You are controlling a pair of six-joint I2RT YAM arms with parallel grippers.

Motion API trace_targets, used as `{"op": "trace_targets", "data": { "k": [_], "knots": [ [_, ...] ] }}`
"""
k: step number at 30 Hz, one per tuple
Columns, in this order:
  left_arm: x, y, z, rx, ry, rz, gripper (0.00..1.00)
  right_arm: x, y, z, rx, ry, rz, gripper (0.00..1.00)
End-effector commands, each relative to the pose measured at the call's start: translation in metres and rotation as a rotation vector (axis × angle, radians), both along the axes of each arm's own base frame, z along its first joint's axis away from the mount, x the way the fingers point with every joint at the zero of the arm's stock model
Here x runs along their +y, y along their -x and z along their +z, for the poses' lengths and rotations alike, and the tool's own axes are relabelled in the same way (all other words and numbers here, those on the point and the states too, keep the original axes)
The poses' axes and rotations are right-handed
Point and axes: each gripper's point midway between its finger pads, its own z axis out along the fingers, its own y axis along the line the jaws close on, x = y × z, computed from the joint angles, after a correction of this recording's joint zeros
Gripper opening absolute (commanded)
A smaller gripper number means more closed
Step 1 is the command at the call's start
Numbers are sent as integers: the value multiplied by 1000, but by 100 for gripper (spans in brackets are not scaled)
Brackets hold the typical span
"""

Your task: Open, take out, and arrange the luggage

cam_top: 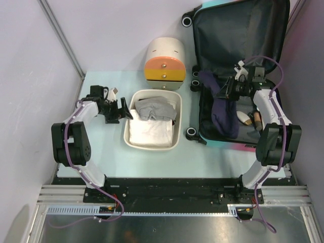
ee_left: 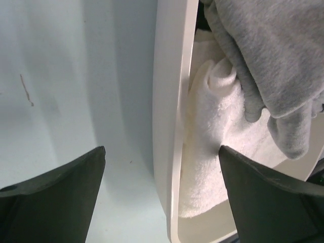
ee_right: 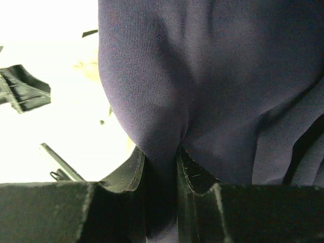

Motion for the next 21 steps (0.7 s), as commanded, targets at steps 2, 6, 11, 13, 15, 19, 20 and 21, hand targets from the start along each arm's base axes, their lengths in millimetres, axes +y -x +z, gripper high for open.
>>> {"op": "trace_targets", "data": {
  "k": [2, 6, 11, 13, 15, 19, 20, 21],
  "knots": [
    [-14, 9, -1, 15, 75, 5, 95, 49, 5, 70, -148, -141, 60, 0],
    [-27, 17, -10, 55, 162, 7, 83, 85, 11, 75, -132, -175, 83, 0],
    [-43, 20, -15, 96, 236, 27, 70, 132, 14, 80, -134, -198, 75, 0],
    [-49, 18, -13, 105, 264, 40, 64, 156, 17, 82, -123, -217, 61, 0],
    [-51, 17, -14, 112, 273, 48, 63, 175, 19, 80, -106, -234, 59, 0],
    [-54, 15, -12, 116, 283, 66, 63, 220, 31, 73, -100, -238, 85, 0],
    [-54, 15, -13, 112, 282, 69, 63, 237, 38, 73, -98, -251, 104, 0],
    [-54, 15, -12, 110, 282, 73, 63, 245, 40, 73, -101, -260, 109, 0]
  ]
}}
